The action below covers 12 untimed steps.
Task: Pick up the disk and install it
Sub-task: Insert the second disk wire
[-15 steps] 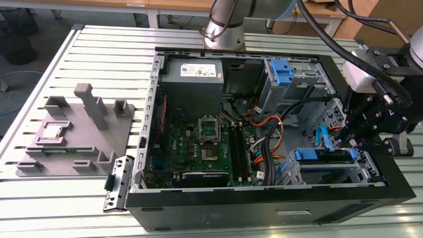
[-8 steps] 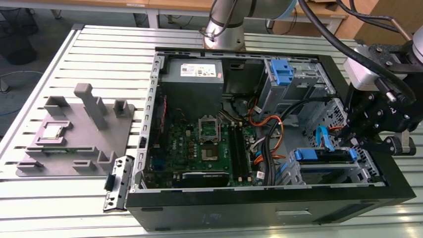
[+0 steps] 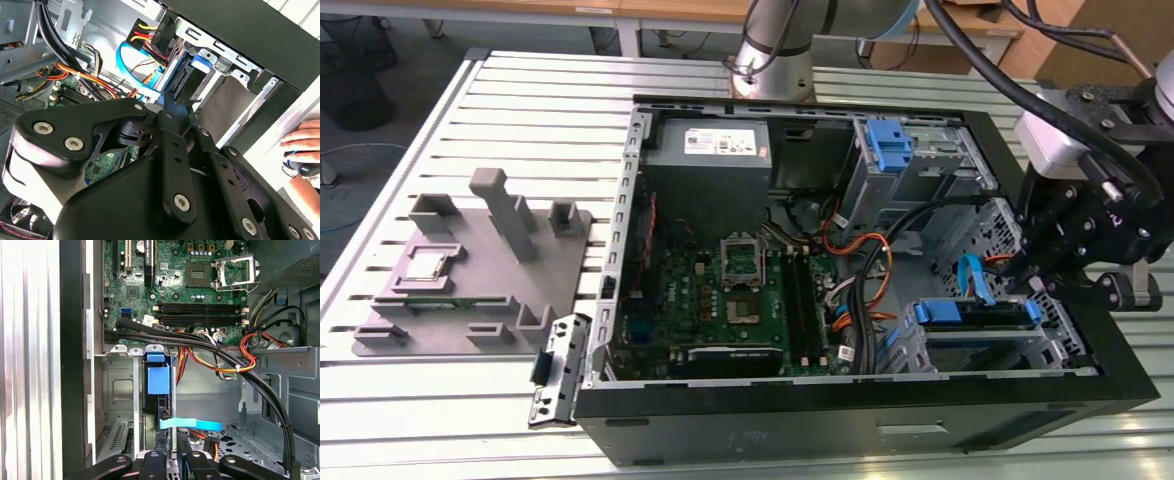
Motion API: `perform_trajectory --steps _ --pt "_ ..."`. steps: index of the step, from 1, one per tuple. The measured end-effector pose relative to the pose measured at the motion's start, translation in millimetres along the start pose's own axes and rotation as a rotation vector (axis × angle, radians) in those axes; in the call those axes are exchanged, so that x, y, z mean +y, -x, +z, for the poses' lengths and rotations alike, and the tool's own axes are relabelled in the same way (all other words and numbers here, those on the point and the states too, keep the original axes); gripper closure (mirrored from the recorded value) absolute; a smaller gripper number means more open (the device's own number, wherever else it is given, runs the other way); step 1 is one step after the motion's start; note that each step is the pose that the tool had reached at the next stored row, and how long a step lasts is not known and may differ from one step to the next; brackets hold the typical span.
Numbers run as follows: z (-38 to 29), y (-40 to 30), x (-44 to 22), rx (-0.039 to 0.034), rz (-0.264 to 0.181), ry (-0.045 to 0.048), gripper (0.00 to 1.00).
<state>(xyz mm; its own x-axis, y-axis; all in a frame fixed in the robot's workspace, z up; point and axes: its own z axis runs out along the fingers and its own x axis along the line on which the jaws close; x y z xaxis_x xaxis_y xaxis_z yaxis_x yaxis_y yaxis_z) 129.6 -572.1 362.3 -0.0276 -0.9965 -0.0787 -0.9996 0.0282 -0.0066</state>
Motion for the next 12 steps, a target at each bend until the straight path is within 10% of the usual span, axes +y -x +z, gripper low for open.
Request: perform_trajectory --steps 12 --pt "1.3 10.3 -0.3 -0.0006 0.000 0.0000 0.76"
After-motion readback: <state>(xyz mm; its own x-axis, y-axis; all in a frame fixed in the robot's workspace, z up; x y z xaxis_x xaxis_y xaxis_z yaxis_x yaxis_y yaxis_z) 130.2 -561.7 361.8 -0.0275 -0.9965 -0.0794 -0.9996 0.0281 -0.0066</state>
